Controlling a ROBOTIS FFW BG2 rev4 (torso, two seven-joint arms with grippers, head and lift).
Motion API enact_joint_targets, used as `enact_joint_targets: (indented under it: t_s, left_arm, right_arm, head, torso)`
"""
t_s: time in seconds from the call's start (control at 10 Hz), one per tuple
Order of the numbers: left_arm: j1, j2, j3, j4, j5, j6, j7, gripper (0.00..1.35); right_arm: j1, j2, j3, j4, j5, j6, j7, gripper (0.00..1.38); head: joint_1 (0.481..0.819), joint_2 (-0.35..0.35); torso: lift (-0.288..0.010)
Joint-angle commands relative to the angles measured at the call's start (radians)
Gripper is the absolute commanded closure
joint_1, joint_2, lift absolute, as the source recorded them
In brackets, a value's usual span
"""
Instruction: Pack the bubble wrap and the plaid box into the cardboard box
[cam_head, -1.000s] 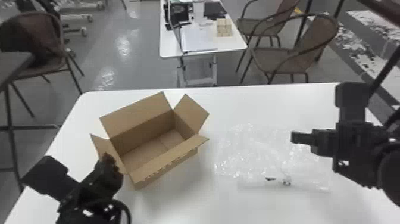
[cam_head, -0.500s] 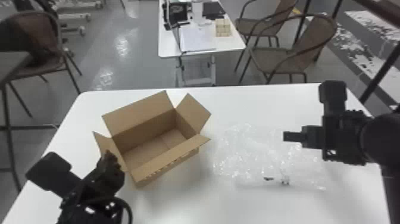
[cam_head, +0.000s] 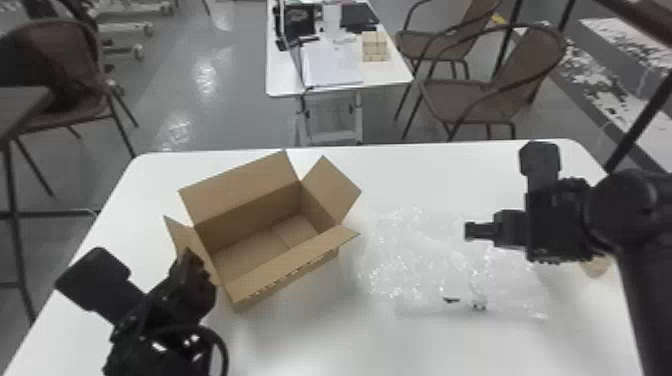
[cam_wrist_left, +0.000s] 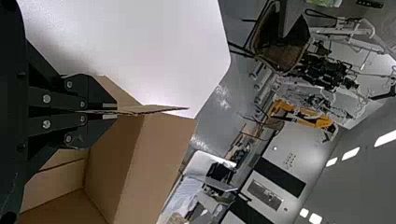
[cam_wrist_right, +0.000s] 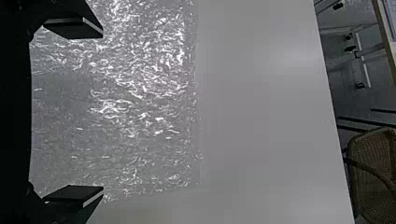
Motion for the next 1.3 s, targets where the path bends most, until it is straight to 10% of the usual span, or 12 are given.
enact_joint_targets:
  t_s: [0.0, 0.4, 1.0, 1.2]
  left_arm:
    - [-0.004, 0.013, -0.010, 0.004, 0.003, -0.007, 0.006, 1.21]
    - [-0.007, 0.031, -0.022, 0.004, 0.005, -0.014, 0.022, 1.21]
    - [-0.009, 0.034, -0.026, 0.004, 0.005, -0.019, 0.029, 1.21]
    - [-0.007, 0.037, -0.028, 0.004, 0.006, -0.020, 0.029, 1.21]
  right_arm:
    - [-0.013, 0.005, 0.002, 0.041, 0.000, -0.015, 0.000, 0.12]
    - [-0.058, 0.010, 0.006, 0.193, -0.006, -0.070, 0.000, 0.15]
    - [-0.071, 0.008, 0.020, 0.213, -0.063, -0.090, 0.002, 1.09]
    - [-0.059, -0.006, 0.020, 0.196, -0.106, -0.093, 0.002, 1.11]
  head:
    - [0.695, 0.049]
    - [0.695, 0.049]
    - [0.695, 0.070]
    - [0.695, 0.073]
  torso:
    - [-0.102]
    - [-0.102]
    - [-0.102]
    - [-0.102]
